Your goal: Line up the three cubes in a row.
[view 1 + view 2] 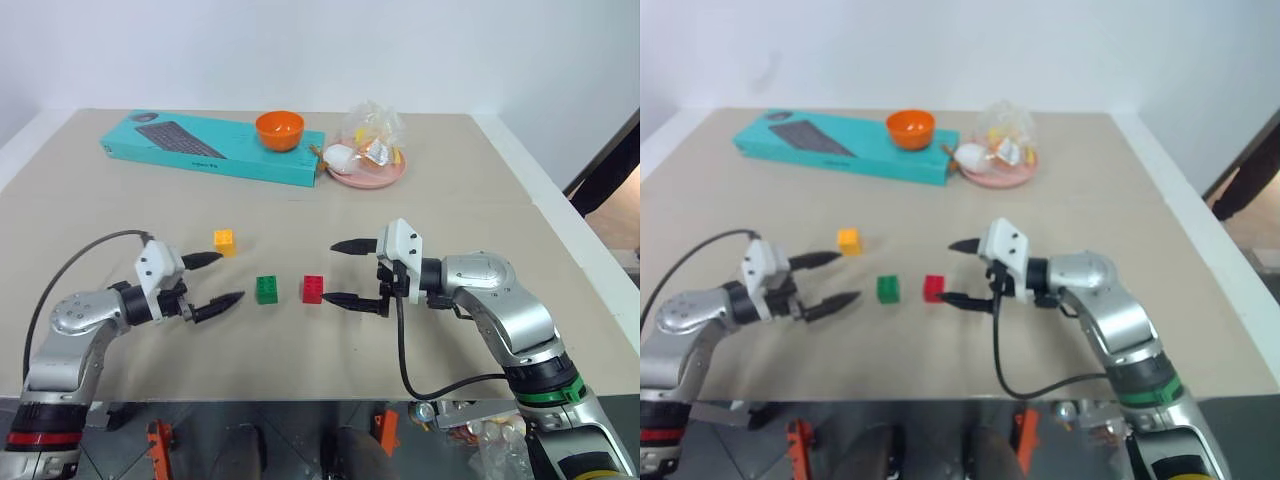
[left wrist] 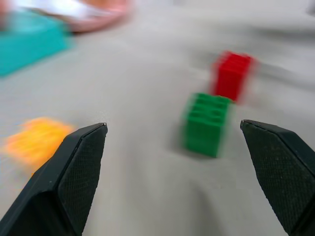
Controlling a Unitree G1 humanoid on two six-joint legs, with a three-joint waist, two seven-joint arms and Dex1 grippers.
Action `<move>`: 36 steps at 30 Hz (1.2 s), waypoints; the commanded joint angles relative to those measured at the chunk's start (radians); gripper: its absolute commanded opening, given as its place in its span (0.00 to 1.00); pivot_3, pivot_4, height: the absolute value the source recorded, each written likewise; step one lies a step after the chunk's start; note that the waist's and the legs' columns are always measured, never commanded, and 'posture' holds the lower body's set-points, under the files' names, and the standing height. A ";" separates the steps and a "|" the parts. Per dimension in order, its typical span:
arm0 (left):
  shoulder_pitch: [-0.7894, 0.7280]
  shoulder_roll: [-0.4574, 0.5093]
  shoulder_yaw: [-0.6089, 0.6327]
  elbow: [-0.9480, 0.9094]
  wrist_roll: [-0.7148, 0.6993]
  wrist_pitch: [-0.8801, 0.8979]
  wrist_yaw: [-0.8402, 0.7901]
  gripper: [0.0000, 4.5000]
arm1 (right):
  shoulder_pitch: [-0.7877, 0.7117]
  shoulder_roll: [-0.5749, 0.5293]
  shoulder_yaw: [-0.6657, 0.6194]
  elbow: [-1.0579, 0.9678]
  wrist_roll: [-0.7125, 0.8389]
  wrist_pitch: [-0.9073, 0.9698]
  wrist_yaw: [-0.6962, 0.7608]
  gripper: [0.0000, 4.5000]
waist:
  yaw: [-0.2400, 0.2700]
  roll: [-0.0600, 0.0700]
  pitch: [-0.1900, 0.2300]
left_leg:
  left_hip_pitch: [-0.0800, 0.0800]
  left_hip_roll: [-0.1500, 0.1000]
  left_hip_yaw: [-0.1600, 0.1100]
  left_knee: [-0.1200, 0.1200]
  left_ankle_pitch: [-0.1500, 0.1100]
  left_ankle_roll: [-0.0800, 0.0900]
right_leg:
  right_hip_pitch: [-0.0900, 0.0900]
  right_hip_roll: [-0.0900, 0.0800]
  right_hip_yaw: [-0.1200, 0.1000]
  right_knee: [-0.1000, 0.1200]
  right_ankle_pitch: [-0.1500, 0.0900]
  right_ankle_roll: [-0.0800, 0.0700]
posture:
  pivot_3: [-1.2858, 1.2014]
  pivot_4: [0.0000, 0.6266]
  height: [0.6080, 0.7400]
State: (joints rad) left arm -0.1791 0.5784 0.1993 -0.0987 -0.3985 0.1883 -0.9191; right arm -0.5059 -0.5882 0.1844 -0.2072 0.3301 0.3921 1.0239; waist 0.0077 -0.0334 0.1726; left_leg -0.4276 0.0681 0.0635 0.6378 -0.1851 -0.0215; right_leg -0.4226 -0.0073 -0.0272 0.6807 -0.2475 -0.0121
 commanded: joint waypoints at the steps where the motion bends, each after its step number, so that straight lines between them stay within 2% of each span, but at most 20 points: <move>1: 0.013 -0.119 0.068 -0.077 0.056 0.003 0.295 1.00 | -0.013 -0.012 -0.035 0.007 0.013 -0.021 0.015 1.00 | 0.000 0.000 0.000 | 0.001 0.000 0.000 0.000 0.000 0.000 | 0.001 -0.001 0.001 0.000 0.000 0.000 | 0.52 0.24 1.00; 5: 0.031 -0.245 0.050 -0.137 0.135 0.028 0.519 1.00 | -0.024 -0.013 -0.031 0.020 0.012 -0.026 0.024 1.00 | 0.000 -0.002 0.000 | 0.002 -0.002 0.001 0.000 0.000 0.000 | 0.002 -0.001 0.004 0.000 0.001 0.002 | 0.52 0.24 1.00; 11: 0.015 -0.353 -0.015 -0.151 0.194 0.084 0.676 1.00 | -0.030 -0.019 -0.028 0.028 0.007 -0.027 0.035 1.00 | 0.000 -0.002 0.000 | 0.002 -0.001 0.001 0.000 0.000 0.000 | 0.001 0.001 0.003 0.000 0.001 0.002 | 0.52 0.24 1.00; 22: -0.081 -0.423 -0.068 -0.061 0.245 0.168 0.803 1.00 | -0.024 -0.026 -0.042 0.009 0.019 -0.009 0.026 1.00 | 0.000 -0.002 0.000 | 0.002 -0.002 0.001 0.000 0.000 0.000 | 0.001 0.001 0.004 0.000 0.002 0.002 | 0.52 0.24 1.00; 28: -0.109 -0.426 -0.079 -0.007 0.268 0.171 0.829 1.00 | -0.050 0.044 -0.096 0.017 0.088 0.032 -0.047 1.00 | -0.001 -0.002 0.000 | 0.002 -0.002 0.001 0.000 0.000 0.000 | 0.001 0.001 0.004 0.000 0.002 0.002 | 0.52 0.24 1.00; 36: -0.140 -0.433 -0.082 0.058 0.285 0.148 0.838 1.00 | -0.067 0.082 -0.096 0.049 0.074 0.014 -0.082 1.00 | 0.000 -0.002 0.000 | 0.002 -0.002 0.001 0.000 0.000 0.000 | 0.001 0.001 0.004 0.000 0.002 0.002 | 0.52 0.24 1.00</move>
State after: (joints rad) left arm -0.2953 0.1437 0.1163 -0.0336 -0.1181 0.3570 -0.0885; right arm -0.5541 -0.5085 0.1091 -0.1460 0.4006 0.4262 0.9486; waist 0.0075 -0.0358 0.1730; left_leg -0.4262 0.0661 0.0646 0.6378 -0.1849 -0.0213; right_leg -0.4214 -0.0062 -0.0233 0.6804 -0.2459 -0.0102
